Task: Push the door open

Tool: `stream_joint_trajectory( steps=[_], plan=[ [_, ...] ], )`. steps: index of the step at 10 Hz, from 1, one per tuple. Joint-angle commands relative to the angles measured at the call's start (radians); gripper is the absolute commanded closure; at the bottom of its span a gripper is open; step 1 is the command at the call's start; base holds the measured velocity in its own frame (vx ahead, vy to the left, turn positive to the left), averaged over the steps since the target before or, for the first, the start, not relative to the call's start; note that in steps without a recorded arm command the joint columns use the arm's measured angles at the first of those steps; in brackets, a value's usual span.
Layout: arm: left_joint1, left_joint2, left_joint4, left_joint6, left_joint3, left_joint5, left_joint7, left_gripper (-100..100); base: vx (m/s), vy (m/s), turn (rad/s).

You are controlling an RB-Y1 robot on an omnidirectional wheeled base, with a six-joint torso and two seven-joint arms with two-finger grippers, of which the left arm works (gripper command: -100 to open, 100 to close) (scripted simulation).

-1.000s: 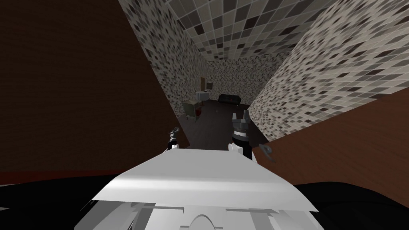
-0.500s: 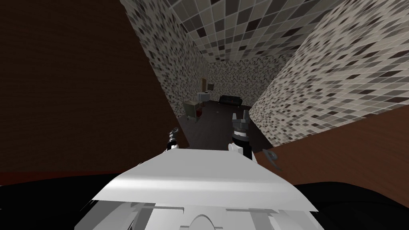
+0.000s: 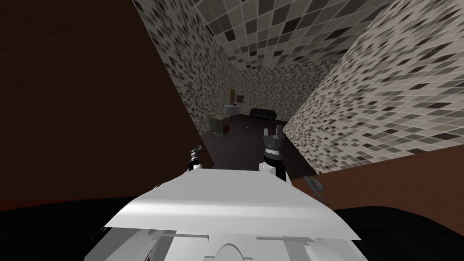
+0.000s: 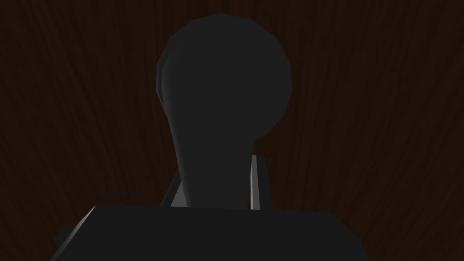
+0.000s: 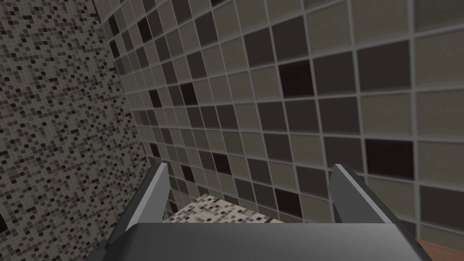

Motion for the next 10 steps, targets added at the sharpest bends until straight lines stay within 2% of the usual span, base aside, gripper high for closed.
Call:
stream_joint_trajectory(
  steps=[1,2,3,7,8,10],
  plan=[
    [0.022,0.003,-0.039,0.012,0.017,-0.001,0.0,100,0.154,-0.045,0.068],
    [0.022,0.003,-0.039,0.012,0.017,-0.001,0.0,100,0.081,-0.018,0.014],
    [0.021,0.008,-0.032,0.009,0.037,-0.006,0.004,100,0.128,-0.026,0.068],
    [0.02,0.012,-0.024,0.007,0.058,-0.013,0.008,100,0.131,-0.023,0.043],
    [0.034,0.006,-0.042,0.018,0.053,-0.011,0.005,100,0.068,-0.007,0.034],
    [0.037,0.012,-0.039,0.015,0.08,0.004,-0.004,100,0.154,0.024,0.031]
  ],
)
